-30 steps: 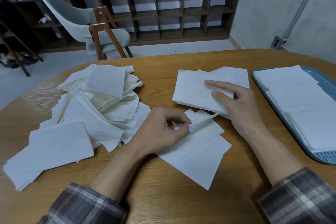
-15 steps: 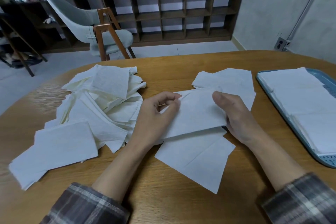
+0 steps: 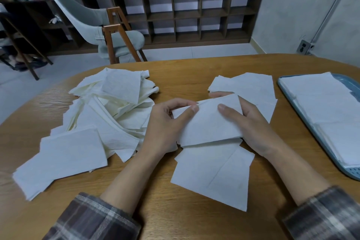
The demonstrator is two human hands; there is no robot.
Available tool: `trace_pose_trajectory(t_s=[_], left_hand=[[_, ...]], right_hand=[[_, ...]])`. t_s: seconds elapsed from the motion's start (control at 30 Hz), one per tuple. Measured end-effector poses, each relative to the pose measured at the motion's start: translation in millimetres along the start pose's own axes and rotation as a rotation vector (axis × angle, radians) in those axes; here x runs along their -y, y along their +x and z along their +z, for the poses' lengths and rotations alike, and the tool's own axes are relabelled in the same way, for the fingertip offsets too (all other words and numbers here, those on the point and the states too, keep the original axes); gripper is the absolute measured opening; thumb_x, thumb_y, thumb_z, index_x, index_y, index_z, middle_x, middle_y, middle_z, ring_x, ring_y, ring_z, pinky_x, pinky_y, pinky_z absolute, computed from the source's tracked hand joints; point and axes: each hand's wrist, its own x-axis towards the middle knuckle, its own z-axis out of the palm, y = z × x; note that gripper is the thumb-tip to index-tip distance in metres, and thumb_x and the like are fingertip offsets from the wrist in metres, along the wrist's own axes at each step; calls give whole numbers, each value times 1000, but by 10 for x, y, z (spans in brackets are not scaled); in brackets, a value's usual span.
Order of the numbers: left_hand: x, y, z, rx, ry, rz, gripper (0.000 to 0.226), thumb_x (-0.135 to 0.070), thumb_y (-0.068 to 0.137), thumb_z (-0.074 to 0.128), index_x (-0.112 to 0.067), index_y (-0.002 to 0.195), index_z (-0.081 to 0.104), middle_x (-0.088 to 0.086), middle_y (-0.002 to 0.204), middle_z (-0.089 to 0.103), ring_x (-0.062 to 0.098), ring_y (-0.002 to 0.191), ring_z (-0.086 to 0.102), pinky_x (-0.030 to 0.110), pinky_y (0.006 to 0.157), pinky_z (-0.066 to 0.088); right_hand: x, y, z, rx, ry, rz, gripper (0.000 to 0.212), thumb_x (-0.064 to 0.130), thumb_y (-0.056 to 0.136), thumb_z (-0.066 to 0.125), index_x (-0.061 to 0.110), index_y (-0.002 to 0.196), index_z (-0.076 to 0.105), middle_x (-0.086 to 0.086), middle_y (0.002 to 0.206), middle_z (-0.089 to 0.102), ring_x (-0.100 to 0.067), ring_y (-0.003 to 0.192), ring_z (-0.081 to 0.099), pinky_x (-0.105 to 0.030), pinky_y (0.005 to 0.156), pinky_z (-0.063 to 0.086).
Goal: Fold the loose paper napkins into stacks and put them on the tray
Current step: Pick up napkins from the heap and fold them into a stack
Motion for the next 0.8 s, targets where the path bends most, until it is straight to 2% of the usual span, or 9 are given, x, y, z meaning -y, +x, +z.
trace_pose_trajectory(t_s=[0.1,0.2,0.27,0.37,0.43,0.53,0.63,0.7,0.8], left_hand=[[2,3,-15,-1,10,7,5,-18,95,78,-16,95,83,-17,94,79,-5,88,69,8,71,47],[0,2,-19,3,26,11,5,-20,95,78,-18,95,82,-16,95,79,-3,91,70,9,74,48],[3,2,-11,-11,26,5,5,-22,95,79,-19,97,82,-13,94,78,-2,86,69,11,71,48],[27,-4,-3,-55,7,-13,10,-26,93,80,-22,102,79,-2,77,72,8,67,59,17,58,44],[59,-3,-3,-103,62,3,15,-32,93,80,-27,106,76,-4,70,60,7,65,51,18,58,43],[26,-11,-4,-163,58,-8,23,-39,94,77,-30,115,72,-5,90,60,-1,76,54,13,70,47],[-38,-14,-11,-27,-69,-134,32,-52,98,64,-33,124,67,-9,105,71,-8,89,65,10,74,48],[-96,-35,-5,131,-224,-249,36,-56,100,57,-34,127,67,-14,107,77,-5,94,71,11,72,50],[-97,-59,18,179,-184,-203,38,-39,99,68,-37,137,59,-19,96,77,-2,85,73,14,67,54]], right_hand=[[-2,-1,15,-12,4,5,26,33,107,54,35,125,74,14,128,72,-8,123,65,-31,101,50],[12,-8,26,-17,-29,-19,28,30,110,51,33,126,73,16,126,71,-3,119,65,-20,94,50],[16,-6,27,-22,-33,-31,28,27,110,51,33,129,71,14,124,72,-5,114,68,-18,88,52],[12,-5,17,-23,-38,-53,33,27,110,52,44,136,64,7,133,68,-10,116,68,-22,91,54],[22,-6,15,-8,-7,-42,39,29,108,54,53,139,59,5,145,61,-13,125,64,-25,95,53],[65,-15,-18,-3,239,23,45,26,107,55,57,139,57,-3,136,68,-21,117,71,-29,81,59],[108,-14,-83,-14,370,44,46,26,107,54,59,139,56,-3,126,74,-24,112,74,-36,80,61],[95,1,-90,-34,335,43,45,26,108,53,60,138,55,-1,122,75,-22,109,75,-33,76,61],[6,28,-96,-43,190,30,42,26,110,52,58,138,53,-2,133,69,-26,112,72,-34,84,57]])
